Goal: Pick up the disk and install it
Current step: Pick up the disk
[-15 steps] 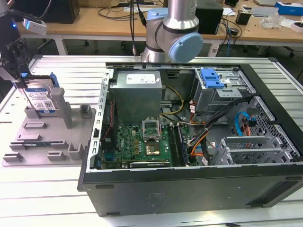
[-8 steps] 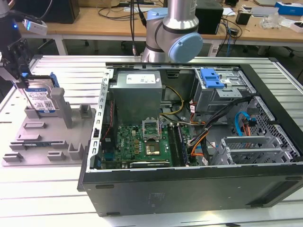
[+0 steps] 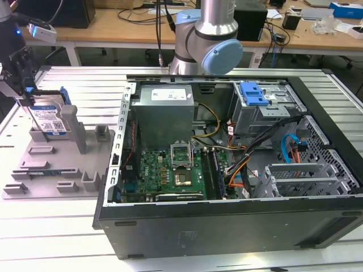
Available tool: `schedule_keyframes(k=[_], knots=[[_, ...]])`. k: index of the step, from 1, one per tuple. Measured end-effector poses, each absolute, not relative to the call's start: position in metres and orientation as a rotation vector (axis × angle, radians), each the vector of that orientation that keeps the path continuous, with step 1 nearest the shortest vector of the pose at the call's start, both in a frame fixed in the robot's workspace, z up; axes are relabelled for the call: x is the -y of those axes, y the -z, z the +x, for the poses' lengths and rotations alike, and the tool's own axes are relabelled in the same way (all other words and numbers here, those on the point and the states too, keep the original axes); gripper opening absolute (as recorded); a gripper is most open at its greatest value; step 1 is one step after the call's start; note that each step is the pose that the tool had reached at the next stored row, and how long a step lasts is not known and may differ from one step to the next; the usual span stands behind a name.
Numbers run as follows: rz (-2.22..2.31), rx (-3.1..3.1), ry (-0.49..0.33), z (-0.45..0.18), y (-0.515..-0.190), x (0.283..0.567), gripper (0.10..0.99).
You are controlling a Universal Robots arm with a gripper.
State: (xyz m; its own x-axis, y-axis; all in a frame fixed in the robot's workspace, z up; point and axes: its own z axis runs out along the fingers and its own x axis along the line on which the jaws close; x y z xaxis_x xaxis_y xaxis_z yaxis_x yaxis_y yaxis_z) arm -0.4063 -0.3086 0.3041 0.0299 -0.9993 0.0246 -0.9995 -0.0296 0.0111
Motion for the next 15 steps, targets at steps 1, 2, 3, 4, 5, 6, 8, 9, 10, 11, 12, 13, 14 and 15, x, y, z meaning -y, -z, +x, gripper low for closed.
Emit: schedule_keyframes(k=[1,2,3,4,5,6,8,9,10,11,12,13,14,15], knots=[[2.236,2.171,-0.015,-0.4063,-0.3041,0.3086,0.482],[2.236,2.171,-0.015,-0.4063,-0.3041,0.3086,0.482],[2.236,2.171,-0.016,-0.4063,-0.3039,0.3086,0.482],[2.236,2.171,-0.015,-0.4063,-0.3036,0.3086,0.482],[2.236,2.171,-0.016,-0.4063,-0.3035,0.3086,0.482],[2.236,2.171,-0.015,-0.4063,-0.3033,0.3086,0.482],[2.236,2.171,-0.016,-0.4063,-0.3030,0.3086,0.482],[2.236,2.171,-0.016,-0.4063,-0.3027,0.3086,0.482],[2.236,2.171,-0.016,-0.4063,-0.3025,0.3086,0.482],[2.236,2.170,-0.016,-0.4063,-0.3023,0.3086,0.482],[2.236,2.170,-0.016,-0.4063,-0.3022,0.3086,0.482],[2.236,2.170,-0.016,-0.4063,-0.3021,0.3086,0.482],[2.236,2.170,-0.016,-0.4063,-0.3020,0.3086,0.482],[2.236,2.170,-0.016,-0.4063,-0.3018,0.3086,0.482]])
